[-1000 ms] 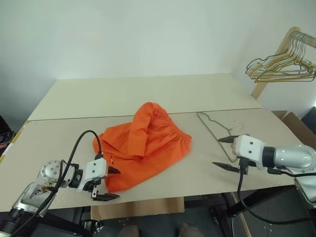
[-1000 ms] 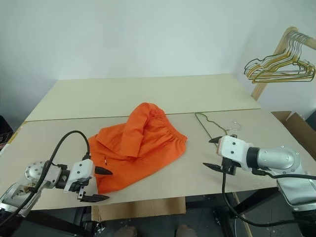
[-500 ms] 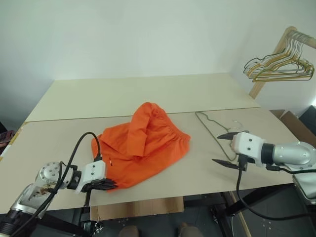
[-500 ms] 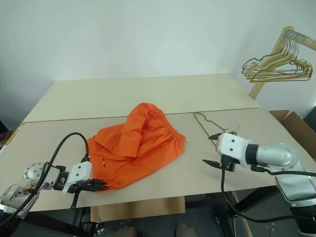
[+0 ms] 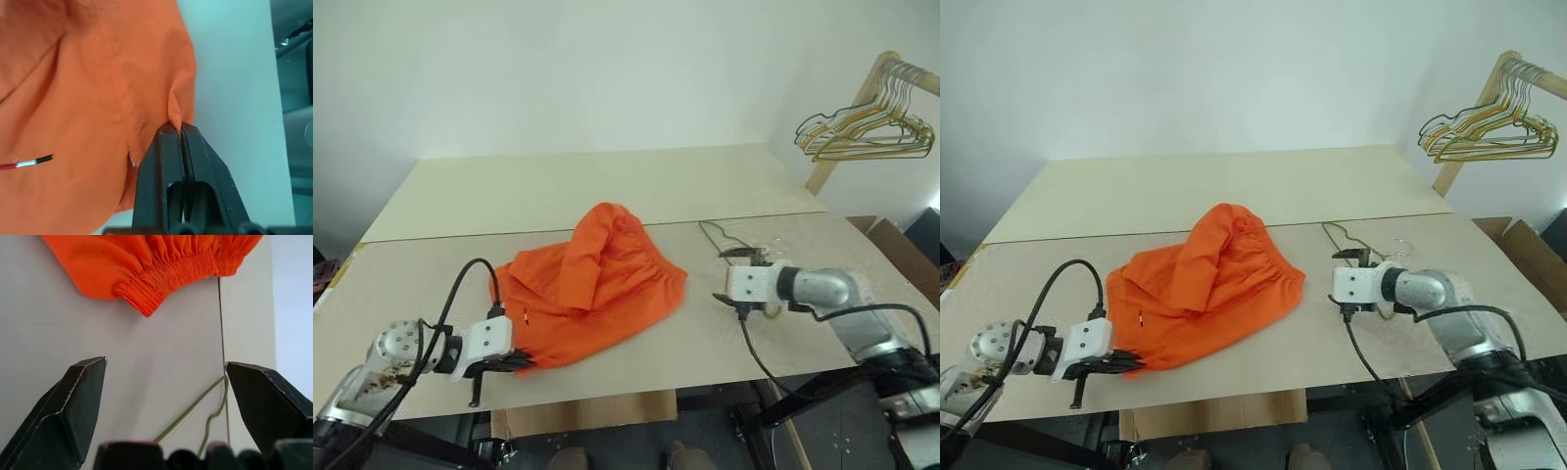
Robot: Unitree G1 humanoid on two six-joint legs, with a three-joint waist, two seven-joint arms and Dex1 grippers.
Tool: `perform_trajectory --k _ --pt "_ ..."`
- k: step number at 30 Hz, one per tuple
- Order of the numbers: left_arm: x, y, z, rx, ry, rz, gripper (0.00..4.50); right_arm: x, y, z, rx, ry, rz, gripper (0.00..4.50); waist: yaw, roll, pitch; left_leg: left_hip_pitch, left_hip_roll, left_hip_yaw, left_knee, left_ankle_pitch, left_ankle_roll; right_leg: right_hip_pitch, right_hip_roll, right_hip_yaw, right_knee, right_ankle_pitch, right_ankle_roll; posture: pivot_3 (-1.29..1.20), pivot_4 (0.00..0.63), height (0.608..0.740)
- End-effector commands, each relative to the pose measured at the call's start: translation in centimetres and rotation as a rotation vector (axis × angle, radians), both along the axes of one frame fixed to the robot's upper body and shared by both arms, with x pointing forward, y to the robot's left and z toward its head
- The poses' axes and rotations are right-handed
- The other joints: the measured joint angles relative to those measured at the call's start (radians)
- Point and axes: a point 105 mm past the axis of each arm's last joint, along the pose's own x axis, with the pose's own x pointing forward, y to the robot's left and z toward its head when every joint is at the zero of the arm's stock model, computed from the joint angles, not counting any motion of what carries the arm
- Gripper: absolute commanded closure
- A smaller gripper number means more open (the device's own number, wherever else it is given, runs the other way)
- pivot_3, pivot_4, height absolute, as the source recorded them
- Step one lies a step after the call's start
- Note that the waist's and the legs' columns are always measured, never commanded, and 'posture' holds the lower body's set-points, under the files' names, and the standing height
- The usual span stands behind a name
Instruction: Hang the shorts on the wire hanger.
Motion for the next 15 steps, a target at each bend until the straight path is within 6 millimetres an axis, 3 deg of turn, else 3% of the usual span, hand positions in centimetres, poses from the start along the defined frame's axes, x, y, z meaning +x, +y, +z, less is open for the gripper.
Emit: perform_trajectory --k 1,10,15 --pt "0.2 0.6 1.3 0.007 -0.044 0.000 4.49 0.9 0.9 0.5 -0.053 -0.114 0.081 0.00 0.001 0.000 0.000 0.000 0.000 0.000 0.000 0.000 0.000 0.000 0.000 0.000 0.000 0.000 0.000 0.08 0.000 0.740" --pt "0.2 0.8 2.1 -0.007 -0.074 0.026 4.49 0.1 4.6 -1.1 -0.077 -0.125 0.308 0.00 0.003 0.000 0.000 0.000 0.000 0.000 0.000 0.000 0.000 0.000 0.000 0.000 0.001 0.000 0.000 0.10 0.000 0.740" --pt "0.0 0.5 2.1 -0.017 -0.071 0.024 4.49 0.0 5.9 -1.1 -0.070 -0.156 0.348 0.00 0.004 0.000 0.000 0.000 0.000 0.000 0.000 0.000 0.000 0.000 0.000 0.000 0.001 0.000 0.000 0.11 0.000 0.740"
